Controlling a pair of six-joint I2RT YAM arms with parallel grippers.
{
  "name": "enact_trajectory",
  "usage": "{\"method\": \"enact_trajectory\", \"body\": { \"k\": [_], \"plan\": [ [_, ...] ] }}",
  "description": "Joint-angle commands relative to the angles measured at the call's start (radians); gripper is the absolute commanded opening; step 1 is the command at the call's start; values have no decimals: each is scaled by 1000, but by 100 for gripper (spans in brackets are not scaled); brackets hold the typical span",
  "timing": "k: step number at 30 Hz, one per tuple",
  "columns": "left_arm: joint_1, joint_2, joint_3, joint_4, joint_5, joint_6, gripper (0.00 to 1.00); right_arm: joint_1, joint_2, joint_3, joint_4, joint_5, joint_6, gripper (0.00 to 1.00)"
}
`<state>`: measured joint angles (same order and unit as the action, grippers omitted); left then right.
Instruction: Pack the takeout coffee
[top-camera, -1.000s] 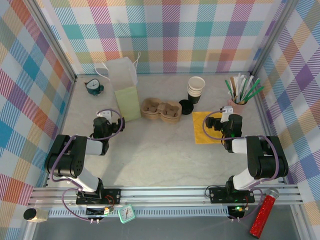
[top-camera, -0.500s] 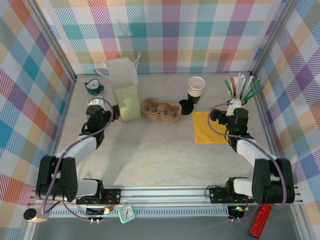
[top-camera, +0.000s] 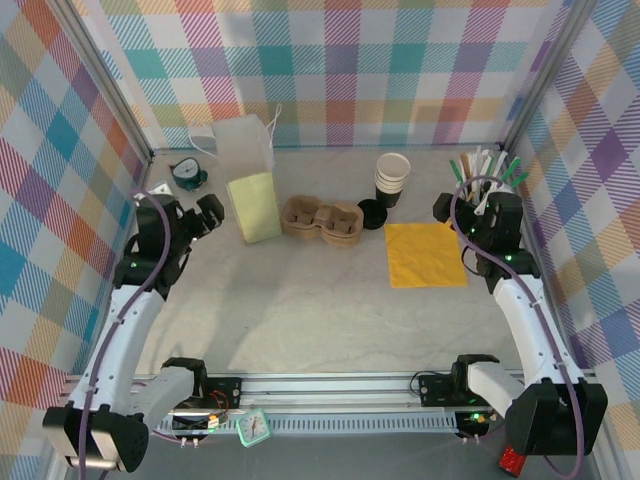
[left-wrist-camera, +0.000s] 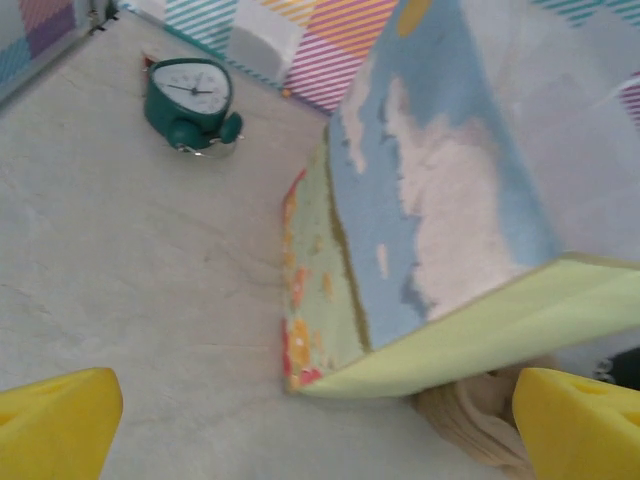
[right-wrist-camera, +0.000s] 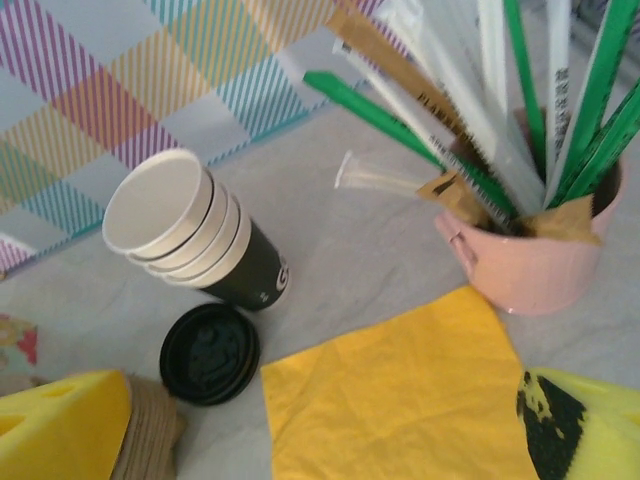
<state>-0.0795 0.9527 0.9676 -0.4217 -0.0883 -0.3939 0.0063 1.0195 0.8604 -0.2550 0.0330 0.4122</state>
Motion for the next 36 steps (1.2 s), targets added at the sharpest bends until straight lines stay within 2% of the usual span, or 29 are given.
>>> {"method": "enact_trajectory", "body": {
  "k": [1,4,9,10,12,17,20,25,31,36],
  "plan": [
    [-38,-14,70,-140,63,-64,100,6,29,85,-139,-77,16,99],
    [-134,-7,88,-140,50,-108,100,36,64,136,-191,-82,7,99],
    [-386,53,92,-89,-75,-167,100,144,167,249,-280,-55,1,100],
    [-426,74,98,-85,-87,-175,100,165,197,278,-290,-51,-10,97],
    [-497,128,105,-69,-112,-196,100,212,279,367,-342,-6,-21,88],
    [-618,244,128,-32,-139,-228,100,233,490,556,-409,40,8,49],
    [-648,315,189,-84,-132,-235,100,233,593,655,-417,87,22,39],
    [-690,357,240,-100,-149,-185,100,233,790,872,-505,146,17,33],
    [-692,352,242,-70,-160,-155,100,230,937,1025,-546,194,12,32],
    [-692,359,258,-81,-169,-138,100,216,1015,1117,-579,186,8,30]
  ]
}}
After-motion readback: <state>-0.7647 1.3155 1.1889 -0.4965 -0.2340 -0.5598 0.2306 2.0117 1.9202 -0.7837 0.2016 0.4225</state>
